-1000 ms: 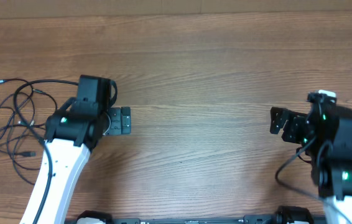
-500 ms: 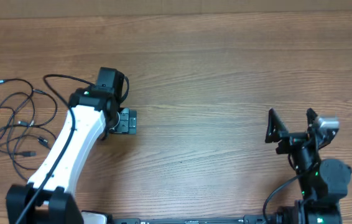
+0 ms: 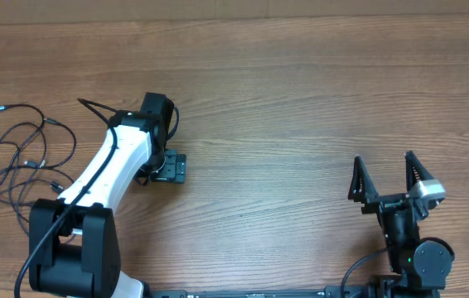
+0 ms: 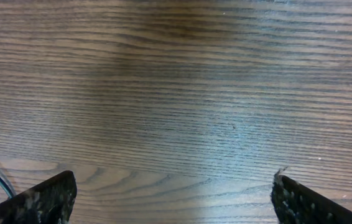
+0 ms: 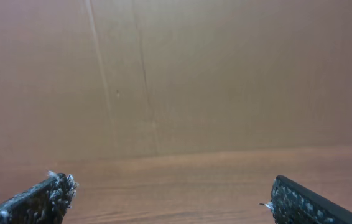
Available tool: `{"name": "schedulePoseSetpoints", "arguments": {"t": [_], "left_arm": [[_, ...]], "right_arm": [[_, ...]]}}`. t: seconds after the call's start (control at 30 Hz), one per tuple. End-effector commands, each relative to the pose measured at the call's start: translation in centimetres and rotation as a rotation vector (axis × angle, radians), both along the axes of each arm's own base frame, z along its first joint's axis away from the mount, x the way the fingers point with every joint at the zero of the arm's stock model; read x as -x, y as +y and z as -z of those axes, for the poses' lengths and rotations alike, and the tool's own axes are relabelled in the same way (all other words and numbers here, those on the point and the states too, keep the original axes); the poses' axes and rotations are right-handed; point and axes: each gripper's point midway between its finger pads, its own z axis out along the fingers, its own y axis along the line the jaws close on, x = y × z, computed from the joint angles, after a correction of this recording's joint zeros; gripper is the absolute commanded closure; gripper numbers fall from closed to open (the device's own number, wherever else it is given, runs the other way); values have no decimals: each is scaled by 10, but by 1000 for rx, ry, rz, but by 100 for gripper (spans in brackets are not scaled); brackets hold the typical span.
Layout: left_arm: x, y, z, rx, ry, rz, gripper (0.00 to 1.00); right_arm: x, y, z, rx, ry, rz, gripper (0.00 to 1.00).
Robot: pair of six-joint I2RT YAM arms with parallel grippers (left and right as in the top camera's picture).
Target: Untangle cables
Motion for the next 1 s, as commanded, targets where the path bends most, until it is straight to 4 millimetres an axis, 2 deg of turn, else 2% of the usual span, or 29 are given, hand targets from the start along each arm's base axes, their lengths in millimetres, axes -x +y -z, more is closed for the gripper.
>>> {"name": "schedulePoseSetpoints", "arguments": {"t": [0.0,0.23,0.33,0.43,0.97], "left_arm": [[2,2,4,-12,11,-13,0],[2,2,4,-12,11,-13,0],[2,2,4,-12,12,-13,1],[2,2,4,-12,11,-13,0],[2,2,4,-12,11,-13,1]], "right_arm": [[4,2,2,4,-50,-10,0],[4,-7,3,-3,-50,41,0],[-1,-13,25,-10,43,81,0],[-3,-16,64,-8,202,98,0],[-3,-21,64,-11,202,122,0]]}}
